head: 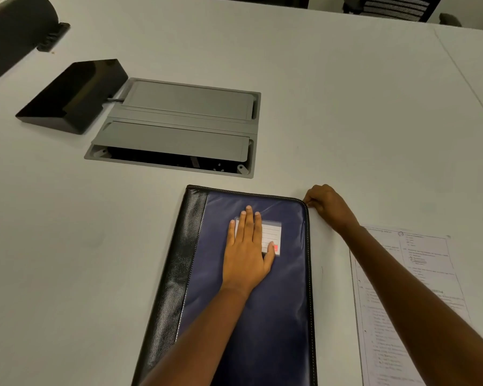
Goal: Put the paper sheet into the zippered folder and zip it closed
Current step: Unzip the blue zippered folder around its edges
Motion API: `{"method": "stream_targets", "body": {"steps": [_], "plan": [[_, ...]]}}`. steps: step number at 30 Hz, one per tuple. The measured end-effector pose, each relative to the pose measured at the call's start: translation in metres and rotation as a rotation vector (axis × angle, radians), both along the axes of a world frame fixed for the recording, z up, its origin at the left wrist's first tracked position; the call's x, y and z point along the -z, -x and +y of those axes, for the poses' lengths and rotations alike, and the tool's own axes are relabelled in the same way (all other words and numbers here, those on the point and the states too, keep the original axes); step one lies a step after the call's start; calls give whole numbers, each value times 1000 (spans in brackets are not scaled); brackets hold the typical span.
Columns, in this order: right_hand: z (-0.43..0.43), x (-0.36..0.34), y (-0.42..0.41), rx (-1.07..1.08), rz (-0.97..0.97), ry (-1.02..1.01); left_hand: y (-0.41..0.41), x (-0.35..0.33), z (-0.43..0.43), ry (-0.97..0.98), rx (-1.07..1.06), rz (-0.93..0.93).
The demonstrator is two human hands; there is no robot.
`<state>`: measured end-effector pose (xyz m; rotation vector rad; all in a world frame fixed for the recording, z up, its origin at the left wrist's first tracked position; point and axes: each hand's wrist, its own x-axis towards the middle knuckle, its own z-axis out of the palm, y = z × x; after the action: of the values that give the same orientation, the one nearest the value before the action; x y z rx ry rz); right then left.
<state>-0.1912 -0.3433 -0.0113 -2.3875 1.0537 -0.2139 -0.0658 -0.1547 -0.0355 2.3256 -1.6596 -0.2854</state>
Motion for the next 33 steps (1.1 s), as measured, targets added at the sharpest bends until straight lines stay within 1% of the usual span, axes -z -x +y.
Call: {"method": "stream_targets", "body": {"steps": [9, 14, 25, 33], "plan": [[52, 10, 20, 238, -108, 35, 1, 3, -1, -26, -5, -5], [84, 16, 25, 358, -148, 21, 1, 1, -1, -36, -8, -15], [143, 15, 47, 409, -169, -10, 1, -2, 0, -73, -5, -47], [162, 16, 48, 523, -215, -52, 3, -7, 1, -99, -3, -53]]}}
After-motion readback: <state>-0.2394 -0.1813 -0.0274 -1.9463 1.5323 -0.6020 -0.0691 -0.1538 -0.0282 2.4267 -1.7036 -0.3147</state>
